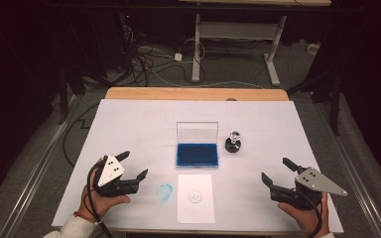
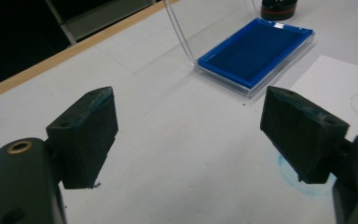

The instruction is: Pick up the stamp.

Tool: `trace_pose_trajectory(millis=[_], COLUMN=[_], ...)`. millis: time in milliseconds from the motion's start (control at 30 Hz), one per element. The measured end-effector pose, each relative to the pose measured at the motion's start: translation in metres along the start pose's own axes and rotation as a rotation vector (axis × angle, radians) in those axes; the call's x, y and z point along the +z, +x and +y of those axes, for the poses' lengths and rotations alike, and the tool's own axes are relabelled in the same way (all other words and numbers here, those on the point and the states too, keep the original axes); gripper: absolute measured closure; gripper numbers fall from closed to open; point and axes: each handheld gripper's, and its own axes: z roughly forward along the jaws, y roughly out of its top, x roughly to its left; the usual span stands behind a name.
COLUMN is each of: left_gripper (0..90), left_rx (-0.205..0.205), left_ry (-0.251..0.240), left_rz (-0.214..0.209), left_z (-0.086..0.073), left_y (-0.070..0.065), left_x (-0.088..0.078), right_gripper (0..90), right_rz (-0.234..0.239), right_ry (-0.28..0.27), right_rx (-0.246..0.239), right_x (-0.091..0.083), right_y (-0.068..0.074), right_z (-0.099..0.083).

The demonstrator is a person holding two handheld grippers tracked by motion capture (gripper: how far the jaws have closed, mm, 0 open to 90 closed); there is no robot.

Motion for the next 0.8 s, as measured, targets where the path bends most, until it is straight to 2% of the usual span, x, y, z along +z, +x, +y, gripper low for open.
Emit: trace_pose_trajectory(millis=[100, 133, 267, 333, 433, 533, 667, 733, 800], left_gripper=[17.0, 17.0, 17.2, 16.9, 16.9, 16.8, 16.7, 16.7, 16.7], left_rx=[-0.008, -0.017, 0.013, 0.016, -0.002, -0.006, 0.014, 0.004, 0.021], left_ry=[0.007, 0.028, 0.082, 0.088, 0.081, 0.068, 0.074, 0.087, 0.089], left_rz=[0.005, 0.005, -0.014, -0.011, -0.01, -0.009, -0.011, -0.017, -0.016], left_z=[0.0, -0.001, -0.007, -0.008, -0.008, -0.008, -0.008, -0.008, -0.009], left_y=[0.001, 0.001, 0.002, 0.002, 0.003, 0.004, 0.005, 0.003, 0.003], left_x=[0.0, 0.0, 0.001, 0.0, -0.002, -0.003, 0.0, 0.001, 0.002], right_gripper=[17.7, 17.9, 18.5, 18.5, 18.5, 18.1, 17.0, 16.7, 16.3], right_rz=[-0.01, -0.013, -0.019, -0.019, -0.02, 0.001, -0.01, -0.013, -0.006], right_ry=[0.006, 0.009, 0.019, 0.026, 0.04, 0.056, 0.09, 0.103, 0.112], right_rx=[-0.007, -0.003, -0.02, -0.039, -0.049, -0.037, -0.045, -0.045, -0.033], right_x=[0.001, 0.001, 0.004, 0.007, 0.01, 0.016, 0.027, 0.031, 0.037], right_y=[0.0, 0.0, 0.0, 0.002, 0.002, -0.005, -0.013, -0.018, -0.023], right_z=[0.0, 0.001, 0.004, 0.004, 0.004, 0.005, 0.013, 0.02, 0.028])
